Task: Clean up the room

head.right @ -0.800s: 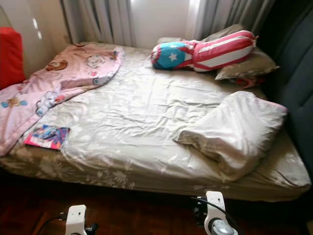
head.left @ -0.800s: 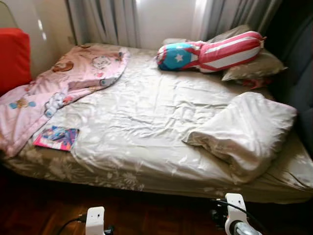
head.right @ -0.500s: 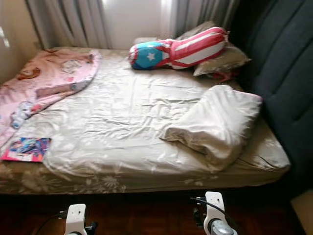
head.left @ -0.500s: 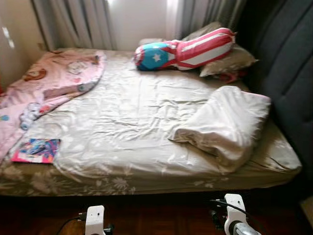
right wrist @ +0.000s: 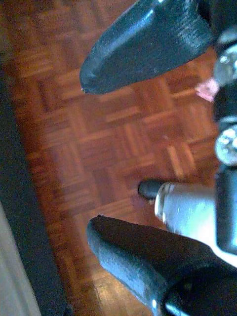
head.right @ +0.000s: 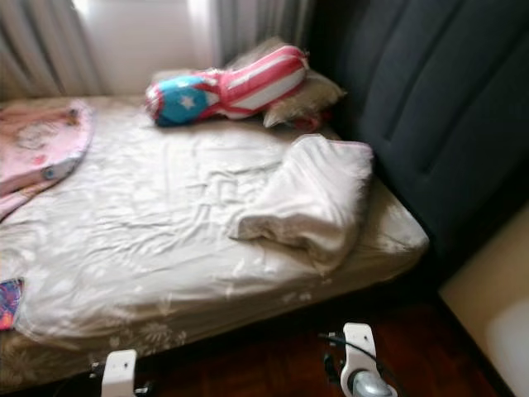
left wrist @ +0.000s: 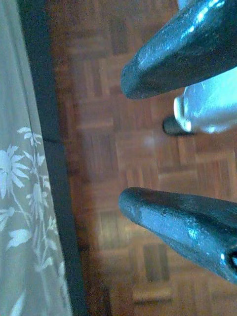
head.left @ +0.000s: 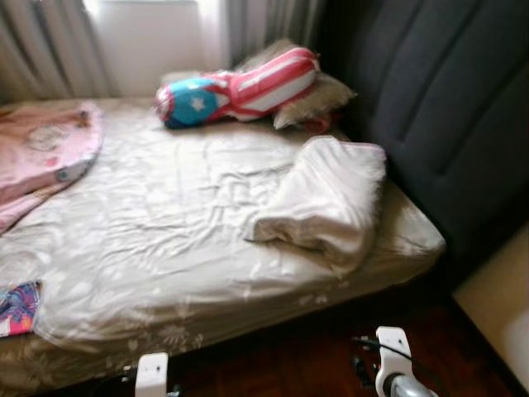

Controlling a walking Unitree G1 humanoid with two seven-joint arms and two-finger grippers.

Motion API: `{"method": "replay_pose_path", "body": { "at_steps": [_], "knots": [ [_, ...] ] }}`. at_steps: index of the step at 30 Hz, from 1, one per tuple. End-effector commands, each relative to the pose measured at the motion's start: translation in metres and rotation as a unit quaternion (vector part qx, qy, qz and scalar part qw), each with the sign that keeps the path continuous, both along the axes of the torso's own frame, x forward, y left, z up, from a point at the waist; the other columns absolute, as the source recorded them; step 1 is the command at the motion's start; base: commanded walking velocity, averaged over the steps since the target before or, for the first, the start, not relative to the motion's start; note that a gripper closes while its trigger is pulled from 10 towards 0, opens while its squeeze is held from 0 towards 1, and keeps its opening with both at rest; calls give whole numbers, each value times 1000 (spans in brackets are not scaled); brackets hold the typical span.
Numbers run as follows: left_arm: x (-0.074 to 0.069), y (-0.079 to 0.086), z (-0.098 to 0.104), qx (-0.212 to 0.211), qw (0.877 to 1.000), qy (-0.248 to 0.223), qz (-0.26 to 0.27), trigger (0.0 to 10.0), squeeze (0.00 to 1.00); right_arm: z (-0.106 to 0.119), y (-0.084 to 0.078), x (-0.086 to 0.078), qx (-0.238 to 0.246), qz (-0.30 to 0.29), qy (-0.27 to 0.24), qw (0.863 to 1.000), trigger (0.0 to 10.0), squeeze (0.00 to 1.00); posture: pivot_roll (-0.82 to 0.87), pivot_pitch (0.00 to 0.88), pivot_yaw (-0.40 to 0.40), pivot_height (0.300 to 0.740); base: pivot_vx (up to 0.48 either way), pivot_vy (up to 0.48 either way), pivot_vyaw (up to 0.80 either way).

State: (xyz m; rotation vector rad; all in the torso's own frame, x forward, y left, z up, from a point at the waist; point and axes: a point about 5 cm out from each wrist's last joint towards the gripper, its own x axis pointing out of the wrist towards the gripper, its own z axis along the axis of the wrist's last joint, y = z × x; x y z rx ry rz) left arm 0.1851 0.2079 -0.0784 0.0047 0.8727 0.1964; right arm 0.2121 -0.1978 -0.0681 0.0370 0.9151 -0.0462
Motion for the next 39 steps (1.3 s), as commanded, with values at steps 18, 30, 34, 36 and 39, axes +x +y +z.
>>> {"method": "replay_pose_path", "body": {
  "at_steps": [18, 30, 34, 36, 39],
  "knots": [
    [2, -10, -1, -19, 1000, 0, 5, 10000, 0, 0, -7, -2, -7, -8, -3, 1000, 10000, 0, -22, 6, -28, 719, 0, 0, -414],
    [2, -10, -1, -21, 1000, 0, 7, 10000, 0, 0, -7, -2, -6, -9, -4, 1000, 10000, 0, -23, 5, -29, 719, 264, 0, 0],
    [2, -10, -1, -20, 1000, 0, 7, 10000, 0, 0, -7, -2, -6, -9, -5, 1000, 10000, 0, -25, 0, -26, 719, 309, 0, 0],
    [1, -10, -1, -20, 1000, 0, 7, 10000, 0, 0, -7, -2, -6, -9, -5, 1000, 10000, 0, -25, 0, -26, 719, 311, 0, 0],
    [1, -10, -1, -20, 1000, 1, 6, 10000, 0, 0, -7, -2, -6, -8, -4, 1000, 10000, 0, -24, 0, -26, 719, 312, 0, 0]
  ]
}}
